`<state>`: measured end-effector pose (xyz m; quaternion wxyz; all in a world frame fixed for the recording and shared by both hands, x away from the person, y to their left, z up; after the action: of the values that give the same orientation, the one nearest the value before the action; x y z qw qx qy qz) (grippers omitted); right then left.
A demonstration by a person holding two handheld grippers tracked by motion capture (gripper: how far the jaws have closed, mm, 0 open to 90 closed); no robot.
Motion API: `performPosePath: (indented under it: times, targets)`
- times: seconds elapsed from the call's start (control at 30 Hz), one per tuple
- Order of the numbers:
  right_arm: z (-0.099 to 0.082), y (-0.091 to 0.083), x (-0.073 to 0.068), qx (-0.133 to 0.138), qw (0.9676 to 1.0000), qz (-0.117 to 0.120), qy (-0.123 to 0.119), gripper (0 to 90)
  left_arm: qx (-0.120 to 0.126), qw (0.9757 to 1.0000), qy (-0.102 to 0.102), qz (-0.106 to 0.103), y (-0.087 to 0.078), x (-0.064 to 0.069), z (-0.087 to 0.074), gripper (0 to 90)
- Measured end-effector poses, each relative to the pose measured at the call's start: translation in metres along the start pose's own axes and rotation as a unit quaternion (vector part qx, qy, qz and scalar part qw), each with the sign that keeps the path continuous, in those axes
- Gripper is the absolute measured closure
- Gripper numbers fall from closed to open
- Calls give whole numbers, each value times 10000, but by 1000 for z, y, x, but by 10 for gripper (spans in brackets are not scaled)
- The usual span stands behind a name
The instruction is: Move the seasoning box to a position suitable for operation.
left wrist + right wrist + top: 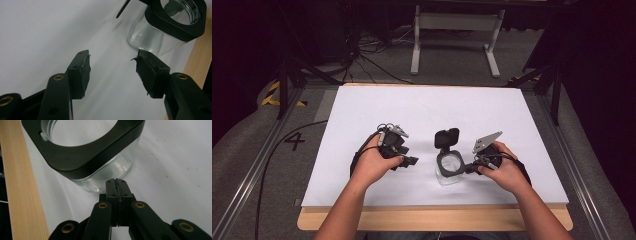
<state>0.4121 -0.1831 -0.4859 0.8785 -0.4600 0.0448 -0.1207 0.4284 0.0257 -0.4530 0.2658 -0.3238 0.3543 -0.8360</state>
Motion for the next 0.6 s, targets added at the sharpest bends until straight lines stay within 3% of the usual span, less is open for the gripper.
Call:
performPosePath:
  times: [0.3, 0.4, 0.57, 0.6]
  targets:
    - [1, 2, -8, -19, 10000, 82, -24, 900, -441, 9985, 262, -195, 7, 16, -7, 551]
    - [2, -2, -4, 82, 10000, -4, 28, 900, -603, 9965, 354, -447, 7, 28, -10, 608]
    - [9, -30, 7, 437, 9984, -323, 138, 900, -980, 9907, 489, -806, 5, 47, -19, 745]
    - [12, -35, 9, 516, 9979, -353, 142, 900, -946, 9903, 512, -875, 5, 52, -19, 765]
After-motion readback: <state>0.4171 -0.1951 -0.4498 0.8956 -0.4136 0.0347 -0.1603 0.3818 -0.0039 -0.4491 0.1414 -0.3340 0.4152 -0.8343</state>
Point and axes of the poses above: each handheld gripper's, and its own axes: y roughly forward along the jaws, z roughly out of its top, x roughly to its right, the point moved 10 cm from there along y, roughly forward along the jaws, and after that the axes turned 14 degrees about -y, right-handed, at the moved point
